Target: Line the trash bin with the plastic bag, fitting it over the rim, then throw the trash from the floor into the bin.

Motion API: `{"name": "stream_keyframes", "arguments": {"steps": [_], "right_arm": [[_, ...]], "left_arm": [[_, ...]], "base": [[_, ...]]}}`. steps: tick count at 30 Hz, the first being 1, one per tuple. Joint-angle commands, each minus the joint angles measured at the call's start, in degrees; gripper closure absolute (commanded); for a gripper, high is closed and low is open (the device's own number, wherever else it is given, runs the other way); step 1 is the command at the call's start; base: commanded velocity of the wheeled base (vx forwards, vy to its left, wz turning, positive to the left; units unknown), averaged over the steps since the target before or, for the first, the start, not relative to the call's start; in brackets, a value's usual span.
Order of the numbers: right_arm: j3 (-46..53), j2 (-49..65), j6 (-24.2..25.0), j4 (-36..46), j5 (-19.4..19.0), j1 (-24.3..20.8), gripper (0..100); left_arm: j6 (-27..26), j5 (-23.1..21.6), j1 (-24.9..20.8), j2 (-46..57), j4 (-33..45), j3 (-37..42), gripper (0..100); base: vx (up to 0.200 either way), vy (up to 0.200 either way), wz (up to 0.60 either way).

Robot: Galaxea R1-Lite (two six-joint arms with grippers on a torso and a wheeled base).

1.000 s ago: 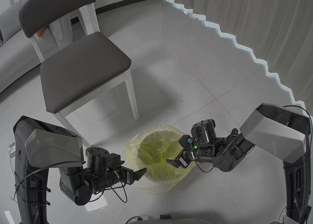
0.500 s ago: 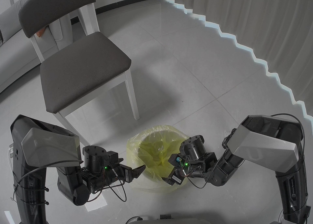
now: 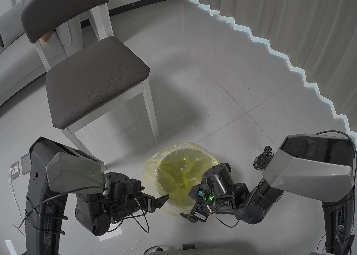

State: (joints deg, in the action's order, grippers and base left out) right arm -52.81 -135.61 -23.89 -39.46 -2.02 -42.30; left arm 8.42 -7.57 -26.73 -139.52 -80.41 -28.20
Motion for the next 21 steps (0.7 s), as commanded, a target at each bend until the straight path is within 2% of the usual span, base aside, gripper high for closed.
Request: {"name": "stream_keyframes", "arguments": {"steps": [1,10,16,21], "right_arm": [[3.06,0.34,0.16,-2.11,0.0,-1.38,0],[3.06,-2.73,0.34,-4.4,0.09,-1.38,0],[5.0,0.61,2.62,-5.19,-0.09,0.29,0],[6.32,5.62,3.06,-5.19,-0.96,9.25,0]], "left_arm": [[-0.07,-0.08,0.1,-3.56,-0.1,-0.28,0],[-0.25,0.01,0.45,-6.03,-0.01,-1.51,0],[-0.16,-0.16,0.72,-6.11,-0.19,-1.16,0],[-0.07,-0.43,0.89,-3.92,-0.71,0.51,0]], "base": [[0.0,0.0,0.0],[0.0,0.0,0.0],[0.0,0.0,0.0],[0.0,0.0,0.0]]}}
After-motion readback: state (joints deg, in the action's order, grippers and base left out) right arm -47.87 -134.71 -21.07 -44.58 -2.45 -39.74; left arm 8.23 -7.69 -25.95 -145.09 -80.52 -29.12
